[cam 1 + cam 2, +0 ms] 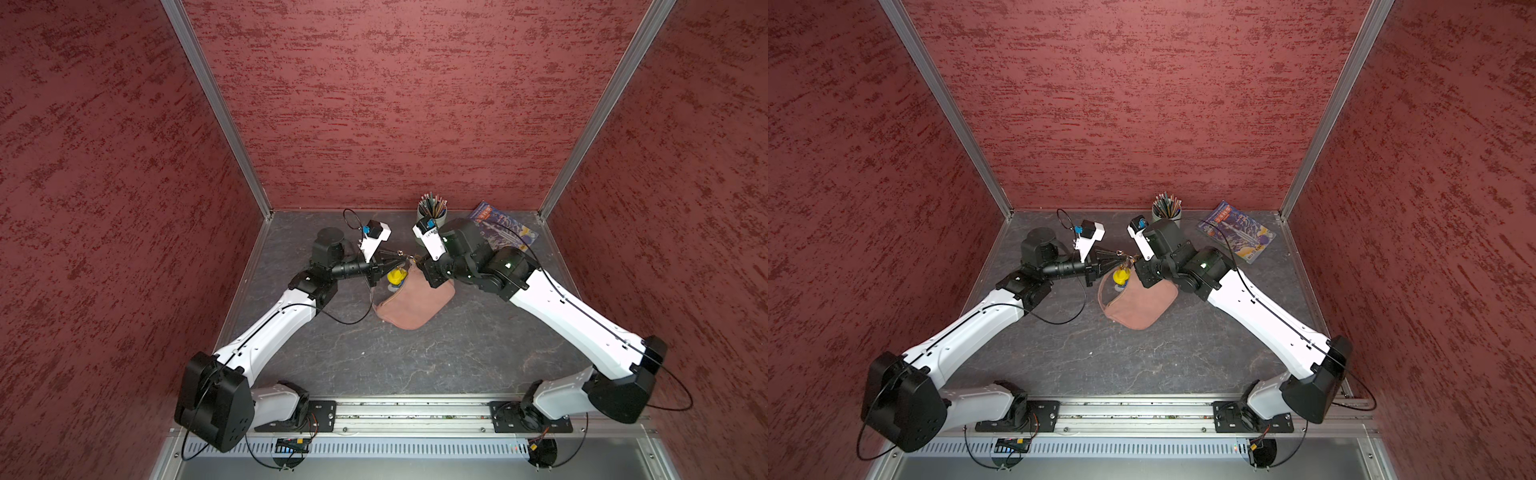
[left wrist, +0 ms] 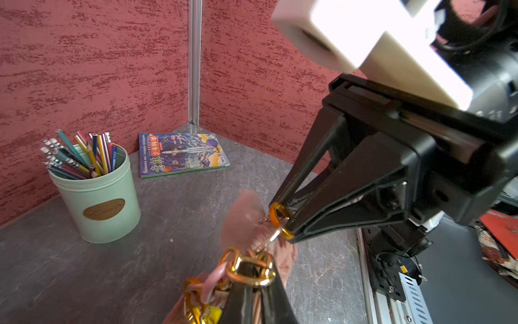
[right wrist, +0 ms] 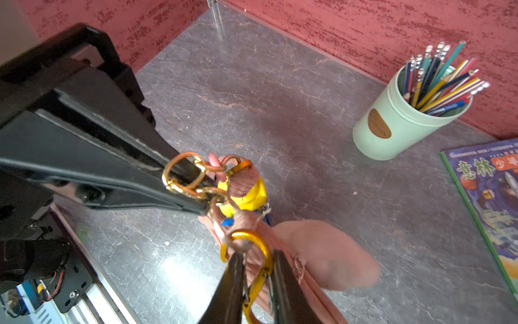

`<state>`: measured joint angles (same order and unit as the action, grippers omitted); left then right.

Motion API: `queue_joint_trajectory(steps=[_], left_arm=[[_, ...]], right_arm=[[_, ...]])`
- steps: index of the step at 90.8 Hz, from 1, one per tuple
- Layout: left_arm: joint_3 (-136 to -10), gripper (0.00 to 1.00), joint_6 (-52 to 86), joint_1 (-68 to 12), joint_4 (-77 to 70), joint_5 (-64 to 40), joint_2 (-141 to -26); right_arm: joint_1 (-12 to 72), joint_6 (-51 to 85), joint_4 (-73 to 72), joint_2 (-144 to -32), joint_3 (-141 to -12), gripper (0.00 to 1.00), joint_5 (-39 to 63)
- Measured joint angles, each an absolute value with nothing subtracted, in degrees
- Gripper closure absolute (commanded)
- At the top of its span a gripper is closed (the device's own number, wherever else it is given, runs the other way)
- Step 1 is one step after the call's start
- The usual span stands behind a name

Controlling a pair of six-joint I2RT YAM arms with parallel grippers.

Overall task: Remove the decoration from the bag
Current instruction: Remove the decoration item from the bag.

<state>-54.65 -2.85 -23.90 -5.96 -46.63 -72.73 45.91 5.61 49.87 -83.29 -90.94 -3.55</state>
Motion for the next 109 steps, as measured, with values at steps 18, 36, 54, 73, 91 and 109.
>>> queue_joint_trajectory(steps=[18, 36, 54, 73, 91, 109], left_arm=[[-54.74, 1.0, -5.08, -25.87, -4.78, -42.24, -71.61], [-55.02, 1.0, -6.37, -27.75, -3.84, -39.03, -71.33], [-55.0, 1.0, -6.52, -29.78, -3.51, -37.19, -71.33], [-55.0, 1.0, -6.48, -31.42, -3.92, -36.93, -71.35], [-55.0, 1.0, -6.46, -33.61, -4.38, -36.97, -71.81], [-54.81, 1.0, -6.44, -33.8, -4.29, -35.97, -72.1]], right_arm=[[46.04, 4.95, 55.24, -84.49, -94.89, 0.79, -6.28], [46.19, 4.47, 56.88, -86.15, -96.29, 0.82, -8.64], [46.19, 4.78, 56.86, -87.0, -96.29, 0.85, -11.66], [46.19, 5.85, 56.42, -87.02, -96.29, 0.84, -12.12], [46.19, 6.52, 54.22, -87.11, -96.29, 0.82, -12.19], [45.98, 6.94, 52.9, -87.35, -96.16, 0.81, -12.4]])
